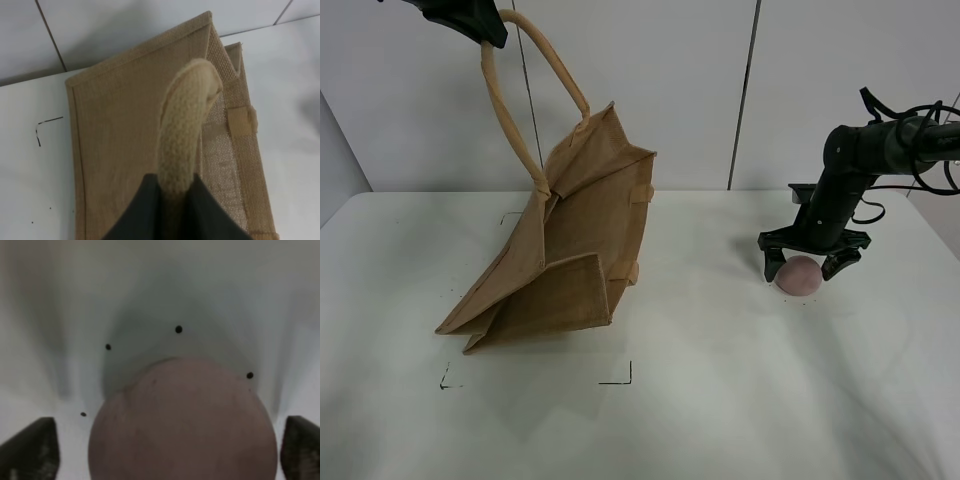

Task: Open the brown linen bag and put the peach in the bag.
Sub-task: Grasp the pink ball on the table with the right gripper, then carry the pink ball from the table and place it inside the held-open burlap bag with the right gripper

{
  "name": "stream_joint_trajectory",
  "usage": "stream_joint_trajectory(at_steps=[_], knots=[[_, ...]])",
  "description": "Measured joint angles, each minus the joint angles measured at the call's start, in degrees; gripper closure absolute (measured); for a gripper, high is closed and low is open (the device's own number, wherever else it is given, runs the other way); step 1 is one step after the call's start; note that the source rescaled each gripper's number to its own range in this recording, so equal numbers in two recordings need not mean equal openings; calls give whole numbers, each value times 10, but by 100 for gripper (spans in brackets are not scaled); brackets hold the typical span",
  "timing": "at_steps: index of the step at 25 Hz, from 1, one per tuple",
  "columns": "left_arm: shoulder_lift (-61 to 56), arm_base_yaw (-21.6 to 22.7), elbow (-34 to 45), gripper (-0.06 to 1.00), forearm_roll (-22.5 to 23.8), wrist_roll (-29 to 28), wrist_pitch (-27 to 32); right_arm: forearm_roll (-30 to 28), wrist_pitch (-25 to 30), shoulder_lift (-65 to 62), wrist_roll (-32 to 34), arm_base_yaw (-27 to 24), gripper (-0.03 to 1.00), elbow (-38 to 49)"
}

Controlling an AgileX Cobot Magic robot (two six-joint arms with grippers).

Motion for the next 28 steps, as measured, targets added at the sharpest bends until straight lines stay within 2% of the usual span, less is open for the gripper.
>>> stream_joint_trajectory(at_steps=[1, 3, 5, 6, 8, 13, 20, 25, 28], knots=[[0, 0, 0, 94, 0, 0, 0, 0, -1, 0, 0, 0, 12, 0], [0, 0, 0, 94, 0, 0, 0, -2, -1, 0, 0, 0, 36, 0], [0, 0, 0, 94, 0, 0, 0, -3, 4, 0, -3, 0, 72, -1], [0, 0, 0, 94, 0, 0, 0, -3, 8, -1, -3, 0, 86, -2], [0, 0, 0, 94, 0, 0, 0, -2, 17, -2, -9, 0, 97, -7], [0, 0, 0, 94, 0, 0, 0, -2, 62, -23, -19, 0, 97, -46], [0, 0, 0, 94, 0, 0, 0, 12, 130, -115, -25, 22, 97, -168], [0, 0, 0, 94, -1, 0, 0, 43, 141, -135, -37, 84, 97, -226], [0, 0, 0, 94, -1, 1, 0, 72, 125, -134, -38, 132, 97, -229]])
